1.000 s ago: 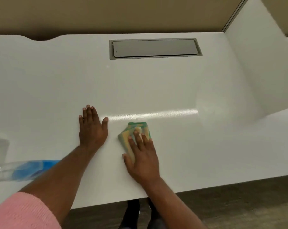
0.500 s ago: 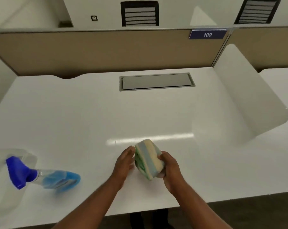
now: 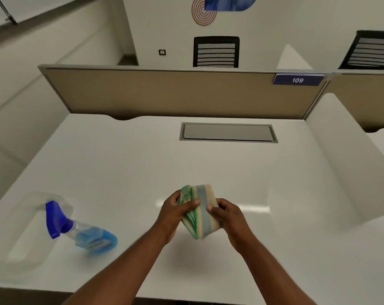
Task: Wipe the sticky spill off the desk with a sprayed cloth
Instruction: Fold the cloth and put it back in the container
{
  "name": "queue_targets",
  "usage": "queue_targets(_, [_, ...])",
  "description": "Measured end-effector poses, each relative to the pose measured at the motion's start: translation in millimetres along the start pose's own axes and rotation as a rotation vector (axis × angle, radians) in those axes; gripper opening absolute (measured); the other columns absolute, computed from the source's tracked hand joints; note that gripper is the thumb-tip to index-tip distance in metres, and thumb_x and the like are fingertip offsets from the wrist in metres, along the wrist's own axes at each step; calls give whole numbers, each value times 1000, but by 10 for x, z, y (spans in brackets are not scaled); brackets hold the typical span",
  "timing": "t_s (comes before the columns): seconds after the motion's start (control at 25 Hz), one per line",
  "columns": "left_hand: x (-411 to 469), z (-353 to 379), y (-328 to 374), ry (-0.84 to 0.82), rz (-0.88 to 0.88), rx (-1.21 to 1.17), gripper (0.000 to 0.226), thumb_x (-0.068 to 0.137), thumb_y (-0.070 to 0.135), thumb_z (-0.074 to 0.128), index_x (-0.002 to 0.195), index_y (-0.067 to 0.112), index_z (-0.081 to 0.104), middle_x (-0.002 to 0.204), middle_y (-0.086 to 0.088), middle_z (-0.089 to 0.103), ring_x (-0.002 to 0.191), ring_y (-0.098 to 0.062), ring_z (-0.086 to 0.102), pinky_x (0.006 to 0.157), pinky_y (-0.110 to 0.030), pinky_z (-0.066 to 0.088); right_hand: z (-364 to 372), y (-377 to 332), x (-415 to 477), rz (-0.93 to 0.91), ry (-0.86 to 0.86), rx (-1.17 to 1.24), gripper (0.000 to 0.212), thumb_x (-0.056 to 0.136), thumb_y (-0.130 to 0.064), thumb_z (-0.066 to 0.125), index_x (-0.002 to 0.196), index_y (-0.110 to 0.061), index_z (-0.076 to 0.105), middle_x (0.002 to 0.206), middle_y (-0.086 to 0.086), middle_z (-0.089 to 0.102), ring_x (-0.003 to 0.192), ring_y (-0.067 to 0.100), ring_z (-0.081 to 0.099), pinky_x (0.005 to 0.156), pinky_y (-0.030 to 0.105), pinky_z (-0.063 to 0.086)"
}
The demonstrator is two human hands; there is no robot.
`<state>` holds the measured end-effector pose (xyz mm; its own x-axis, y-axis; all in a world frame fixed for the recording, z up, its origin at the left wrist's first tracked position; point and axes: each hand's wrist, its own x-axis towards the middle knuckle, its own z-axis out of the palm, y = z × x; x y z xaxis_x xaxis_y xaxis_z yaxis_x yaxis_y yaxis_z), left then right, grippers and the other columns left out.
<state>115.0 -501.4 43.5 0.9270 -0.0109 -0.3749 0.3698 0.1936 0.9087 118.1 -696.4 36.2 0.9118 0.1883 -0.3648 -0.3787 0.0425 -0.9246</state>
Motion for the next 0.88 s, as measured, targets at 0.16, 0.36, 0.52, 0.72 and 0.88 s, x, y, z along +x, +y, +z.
queue_targets(0.16, [-63, -24, 115, 44, -9, -10, 59, 65, 37, 90, 117, 15, 72, 112, -13, 77, 107, -35, 73, 92, -49, 61, 53, -164, 123, -72, -53, 34, 33, 82, -39, 77, 109, -20, 77, 107, 12, 76, 100, 32, 72, 83, 46, 58])
queue_targets(0.36, [-205, -188, 371, 205, 117, -194, 42, 68, 17, 89, 108, 15, 76, 108, -13, 77, 99, -29, 75, 77, -38, 61, 233, -347, 246, -31, -229, 126, 51, 78, -41, 79, 123, -20, 68, 121, 12, 72, 111, 32, 70, 84, 44, 60])
queue_targets(0.52, [-458, -427, 609, 302, 209, -183, 39, 65, 33, 91, 100, 23, 78, 104, -9, 78, 95, -26, 76, 75, -40, 61, 597, -533, 291, -87, -251, 164, 55, 75, -24, 82, 125, -9, 62, 117, 16, 72, 106, 34, 72, 77, 38, 59])
queue_targets(0.72, [-898, -1021, 1086, 467, 325, -121, 27, 76, 41, 83, 93, 21, 80, 92, -5, 79, 85, -19, 76, 68, -30, 61, 1298, -987, 178, -194, -356, 112, 47, 79, -21, 84, 119, -9, 64, 107, 12, 77, 100, 32, 74, 82, 46, 61])
queue_targets(0.88, [-1189, -1585, 1486, 571, 411, -118, 28, 79, 32, 83, 98, 13, 78, 95, -10, 79, 88, -25, 75, 75, -34, 62, 2021, -1303, 16, -256, -382, 48, 29, 88, -24, 78, 111, -11, 67, 115, 15, 72, 105, 31, 72, 87, 52, 61])
